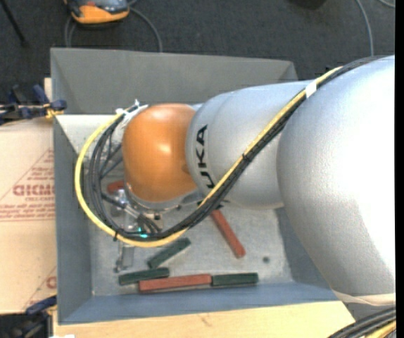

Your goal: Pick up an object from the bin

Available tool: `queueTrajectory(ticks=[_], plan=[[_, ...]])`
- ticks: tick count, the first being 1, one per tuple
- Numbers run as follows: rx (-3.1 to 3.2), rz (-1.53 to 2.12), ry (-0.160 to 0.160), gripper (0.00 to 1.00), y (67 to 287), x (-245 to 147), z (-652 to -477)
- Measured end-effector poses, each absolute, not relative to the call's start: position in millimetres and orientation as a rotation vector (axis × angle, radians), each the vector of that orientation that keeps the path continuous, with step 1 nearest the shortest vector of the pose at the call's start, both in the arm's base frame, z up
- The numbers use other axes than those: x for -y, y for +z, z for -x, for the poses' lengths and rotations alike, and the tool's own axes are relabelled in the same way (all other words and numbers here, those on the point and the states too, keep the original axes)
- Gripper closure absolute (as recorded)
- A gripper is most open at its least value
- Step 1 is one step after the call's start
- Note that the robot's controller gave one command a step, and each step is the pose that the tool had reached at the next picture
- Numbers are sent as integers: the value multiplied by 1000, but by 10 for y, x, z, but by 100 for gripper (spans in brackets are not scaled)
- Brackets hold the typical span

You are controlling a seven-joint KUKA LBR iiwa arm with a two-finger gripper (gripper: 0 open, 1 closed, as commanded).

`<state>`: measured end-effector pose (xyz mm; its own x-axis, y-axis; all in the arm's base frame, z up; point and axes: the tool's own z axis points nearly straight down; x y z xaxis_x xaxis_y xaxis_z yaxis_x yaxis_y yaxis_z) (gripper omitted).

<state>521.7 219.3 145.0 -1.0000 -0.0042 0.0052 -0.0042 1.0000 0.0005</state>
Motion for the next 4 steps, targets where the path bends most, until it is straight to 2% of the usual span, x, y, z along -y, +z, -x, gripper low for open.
queueTrajectory(ticks=[1, 2, 3, 4], plan=[[3143, -1, -4, 0, 1488, -2186, -5239], [3146, -148, -6, 0, 1311, -1896, -5069], [3096, -563, -4, 100, 725, -1885, -4880], [3096, -562, -4, 100, 724, -1885, -4880]])
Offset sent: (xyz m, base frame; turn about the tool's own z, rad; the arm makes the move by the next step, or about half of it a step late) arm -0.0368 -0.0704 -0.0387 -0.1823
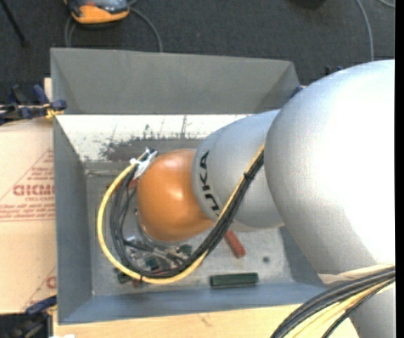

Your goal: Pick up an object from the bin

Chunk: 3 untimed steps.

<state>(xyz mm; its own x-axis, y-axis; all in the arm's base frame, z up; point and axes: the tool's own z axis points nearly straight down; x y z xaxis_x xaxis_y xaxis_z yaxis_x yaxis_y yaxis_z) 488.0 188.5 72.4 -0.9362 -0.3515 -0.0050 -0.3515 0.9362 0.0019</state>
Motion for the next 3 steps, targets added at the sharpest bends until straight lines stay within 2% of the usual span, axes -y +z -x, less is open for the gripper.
queueTrajectory(ticks=[1, 2, 3], plan=[[-3092, 567, 2, 100, 722, -1898, -4908], [-3080, 632, -3, 100, 721, -1995, -5073], [-3065, 650, 4, 100, 728, -1954, -4974]])
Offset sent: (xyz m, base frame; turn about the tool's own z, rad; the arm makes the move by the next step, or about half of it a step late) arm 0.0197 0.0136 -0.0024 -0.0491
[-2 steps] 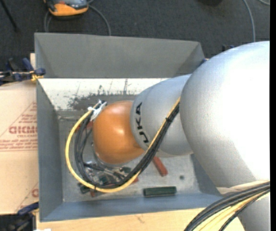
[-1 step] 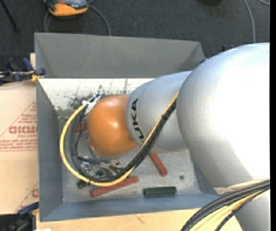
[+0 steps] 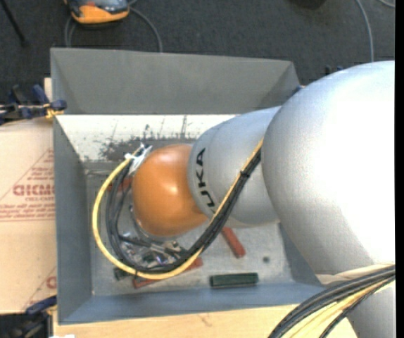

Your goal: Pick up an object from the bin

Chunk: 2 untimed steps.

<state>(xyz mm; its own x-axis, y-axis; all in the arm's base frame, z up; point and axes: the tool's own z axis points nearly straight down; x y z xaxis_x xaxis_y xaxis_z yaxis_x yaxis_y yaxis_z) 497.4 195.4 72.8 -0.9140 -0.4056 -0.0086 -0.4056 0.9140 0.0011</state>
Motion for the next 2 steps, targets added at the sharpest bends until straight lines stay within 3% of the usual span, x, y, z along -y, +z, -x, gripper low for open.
queueTrajectory(ticks=[1, 2], plan=[[-3071, 685, -2, 100, 1245, -1937, -4912], [-3052, 678, 4, 100, 1385, -1975, -4992]])
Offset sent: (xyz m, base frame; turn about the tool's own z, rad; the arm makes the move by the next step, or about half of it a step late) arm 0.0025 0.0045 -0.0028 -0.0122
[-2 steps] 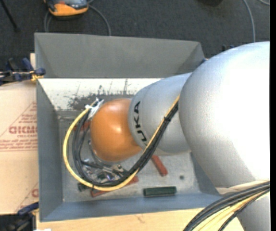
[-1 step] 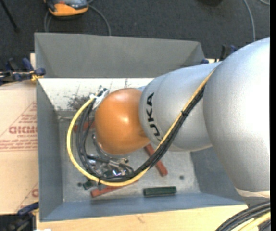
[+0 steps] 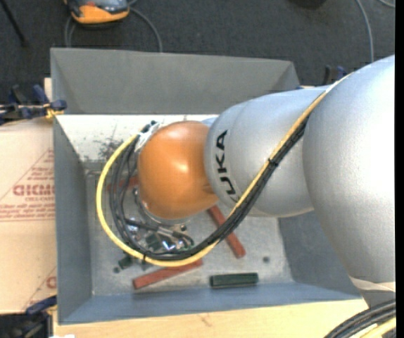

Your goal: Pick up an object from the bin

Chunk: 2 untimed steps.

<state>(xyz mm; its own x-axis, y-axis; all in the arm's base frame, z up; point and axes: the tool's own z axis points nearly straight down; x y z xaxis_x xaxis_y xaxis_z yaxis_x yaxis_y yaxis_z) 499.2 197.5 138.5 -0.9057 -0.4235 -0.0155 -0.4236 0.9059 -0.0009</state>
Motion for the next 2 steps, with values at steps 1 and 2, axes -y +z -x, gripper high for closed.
queueTrajectory(ticks=[1, 2], plan=[[-3063, 683, 4, 100, 1239, -1955, -4954], [-3046, 762, 3, 100, 1897, -2207, -4917]])
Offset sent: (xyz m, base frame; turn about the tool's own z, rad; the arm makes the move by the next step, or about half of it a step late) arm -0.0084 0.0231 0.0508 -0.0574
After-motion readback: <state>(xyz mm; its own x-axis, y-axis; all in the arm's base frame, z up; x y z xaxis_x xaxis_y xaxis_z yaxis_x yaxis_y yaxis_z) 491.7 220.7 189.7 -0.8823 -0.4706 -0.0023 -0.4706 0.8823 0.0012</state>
